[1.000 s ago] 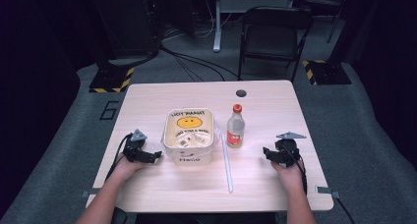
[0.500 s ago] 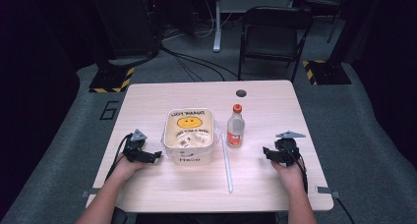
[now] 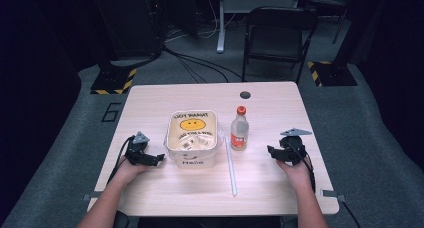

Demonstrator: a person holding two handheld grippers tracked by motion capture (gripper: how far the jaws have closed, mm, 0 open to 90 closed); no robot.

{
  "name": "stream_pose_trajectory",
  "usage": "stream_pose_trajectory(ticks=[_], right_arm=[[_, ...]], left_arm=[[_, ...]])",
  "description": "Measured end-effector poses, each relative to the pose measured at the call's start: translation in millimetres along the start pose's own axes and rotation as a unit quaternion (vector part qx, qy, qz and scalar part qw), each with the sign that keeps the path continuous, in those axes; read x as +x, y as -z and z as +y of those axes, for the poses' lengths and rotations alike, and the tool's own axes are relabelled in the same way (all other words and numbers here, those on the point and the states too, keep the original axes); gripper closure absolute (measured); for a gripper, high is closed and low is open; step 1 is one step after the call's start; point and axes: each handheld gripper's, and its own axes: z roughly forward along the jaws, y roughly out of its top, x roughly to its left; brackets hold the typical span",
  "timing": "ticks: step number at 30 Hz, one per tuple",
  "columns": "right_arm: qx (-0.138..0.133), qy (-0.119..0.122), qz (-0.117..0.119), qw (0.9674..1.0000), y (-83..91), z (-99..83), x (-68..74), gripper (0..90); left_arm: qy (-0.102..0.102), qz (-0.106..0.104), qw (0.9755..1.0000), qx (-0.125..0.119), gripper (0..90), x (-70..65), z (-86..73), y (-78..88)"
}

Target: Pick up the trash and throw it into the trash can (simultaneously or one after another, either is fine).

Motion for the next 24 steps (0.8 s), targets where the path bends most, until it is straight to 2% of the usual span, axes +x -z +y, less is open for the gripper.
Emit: stream_pose_trajectory(ticks=[15,24], right_arm=[[-0.005,0.027,0.015,0.9995,11.9,23.3,10.3,42.7],[-0.018,0.035,0.037,0.9985,21.7,39.9,21.0,42.9]], left_arm=[[-0.001,0.001,1.0,0.001,0.0,0.2,0.2,0.1],[-0.001,0.0,1.0,0.001,0.0,0.3,0.3,0.0]])
